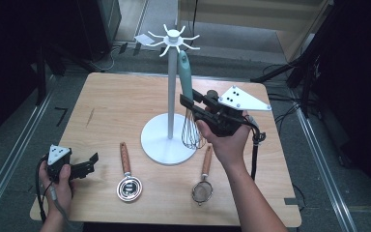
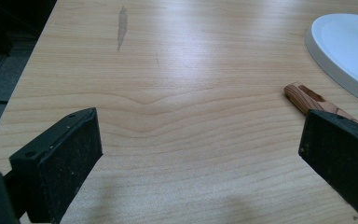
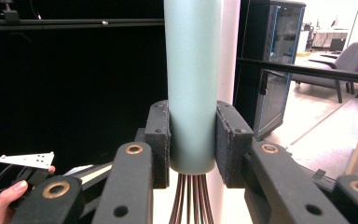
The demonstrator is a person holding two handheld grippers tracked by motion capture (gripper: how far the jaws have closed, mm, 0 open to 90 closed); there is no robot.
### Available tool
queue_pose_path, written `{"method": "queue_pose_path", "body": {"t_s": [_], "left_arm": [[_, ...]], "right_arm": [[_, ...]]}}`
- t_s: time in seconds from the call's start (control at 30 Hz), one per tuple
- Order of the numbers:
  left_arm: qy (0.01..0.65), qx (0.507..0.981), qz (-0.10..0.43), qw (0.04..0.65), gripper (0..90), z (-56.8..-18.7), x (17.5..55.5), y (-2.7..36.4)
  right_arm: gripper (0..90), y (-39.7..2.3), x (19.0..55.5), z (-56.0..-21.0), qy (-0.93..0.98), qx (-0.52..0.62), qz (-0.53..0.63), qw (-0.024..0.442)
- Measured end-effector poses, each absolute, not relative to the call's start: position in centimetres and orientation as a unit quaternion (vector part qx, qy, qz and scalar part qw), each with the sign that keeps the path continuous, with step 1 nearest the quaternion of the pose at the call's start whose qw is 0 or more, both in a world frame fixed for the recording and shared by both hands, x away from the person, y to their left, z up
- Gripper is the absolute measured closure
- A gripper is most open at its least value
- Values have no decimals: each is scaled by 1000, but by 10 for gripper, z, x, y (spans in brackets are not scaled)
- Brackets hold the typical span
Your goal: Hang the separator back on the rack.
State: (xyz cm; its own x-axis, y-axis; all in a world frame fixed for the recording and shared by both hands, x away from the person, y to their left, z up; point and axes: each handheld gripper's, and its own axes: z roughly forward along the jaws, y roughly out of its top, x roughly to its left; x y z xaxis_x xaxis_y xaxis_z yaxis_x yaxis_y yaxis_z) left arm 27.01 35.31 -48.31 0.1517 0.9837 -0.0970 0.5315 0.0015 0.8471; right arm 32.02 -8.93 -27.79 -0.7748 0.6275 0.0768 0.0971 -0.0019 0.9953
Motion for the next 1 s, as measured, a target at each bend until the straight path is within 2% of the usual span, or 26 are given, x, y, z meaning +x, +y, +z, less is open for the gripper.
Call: {"method": "queue_pose_path", "body": {"t_s": [0.6, 0.73, 0.87, 1.0], "left_arm": [[586, 646, 284, 399, 0, -483, 270, 354], [585, 646, 284, 400, 0, -483, 270, 354], [585, 646, 284, 398, 0, -483, 270, 353], [585, 646, 284, 398, 0, -483, 270, 353]], "right_arm": [[704, -82, 326, -283, 668, 275, 659, 211], [646, -81, 326, -283, 666, 275, 662, 206], [637, -82, 325, -282, 663, 276, 662, 212], [727, -85, 326, -280, 659, 278, 667, 211]]}}
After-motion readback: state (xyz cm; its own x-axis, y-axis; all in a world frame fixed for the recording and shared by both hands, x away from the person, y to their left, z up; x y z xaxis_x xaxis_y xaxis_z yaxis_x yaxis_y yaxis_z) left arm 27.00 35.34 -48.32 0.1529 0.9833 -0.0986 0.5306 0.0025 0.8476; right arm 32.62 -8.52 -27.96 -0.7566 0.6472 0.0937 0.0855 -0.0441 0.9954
